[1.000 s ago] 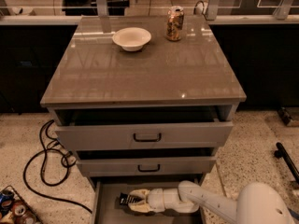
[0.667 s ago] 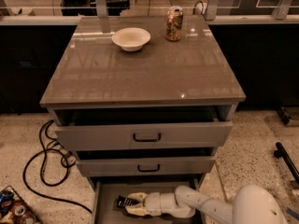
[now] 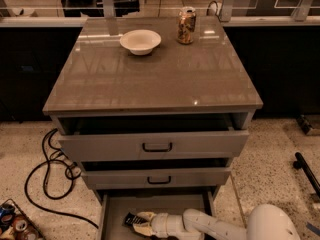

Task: Place rxbar chocolate into bottom drawer

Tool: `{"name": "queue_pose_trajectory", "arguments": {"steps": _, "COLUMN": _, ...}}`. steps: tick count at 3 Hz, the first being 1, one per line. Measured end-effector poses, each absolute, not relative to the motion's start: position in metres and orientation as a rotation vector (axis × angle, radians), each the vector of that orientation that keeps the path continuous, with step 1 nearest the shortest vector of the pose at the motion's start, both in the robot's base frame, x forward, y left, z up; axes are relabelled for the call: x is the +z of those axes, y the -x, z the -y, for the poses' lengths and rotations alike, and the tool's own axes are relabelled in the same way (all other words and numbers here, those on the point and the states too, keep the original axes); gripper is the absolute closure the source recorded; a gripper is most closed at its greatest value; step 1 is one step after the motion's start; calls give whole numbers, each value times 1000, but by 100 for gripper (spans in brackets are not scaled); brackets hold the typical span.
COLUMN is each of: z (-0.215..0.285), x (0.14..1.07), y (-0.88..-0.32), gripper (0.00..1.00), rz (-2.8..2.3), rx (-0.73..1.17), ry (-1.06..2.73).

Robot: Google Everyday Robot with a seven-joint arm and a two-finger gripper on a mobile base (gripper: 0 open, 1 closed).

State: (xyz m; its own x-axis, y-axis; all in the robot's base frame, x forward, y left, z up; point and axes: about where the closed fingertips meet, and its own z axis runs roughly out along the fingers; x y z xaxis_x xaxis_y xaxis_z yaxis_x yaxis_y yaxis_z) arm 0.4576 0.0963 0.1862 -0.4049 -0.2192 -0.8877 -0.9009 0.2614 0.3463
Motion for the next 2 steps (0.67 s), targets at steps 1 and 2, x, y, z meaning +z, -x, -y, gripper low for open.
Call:
{"name": "queue_pose_trajectory", "arguments": {"steps": 1, "z": -98, "x": 185, "y": -458, "gripper": 74, "rz": -1804, "rx": 1168, "ry": 1023}}
{"name": "queue_pose_trajectory", "arguments": {"steps": 2, "z": -99, "x": 185, "y": -458, "gripper": 51, "rz": -1803, "rx": 1171, "ry": 1023}}
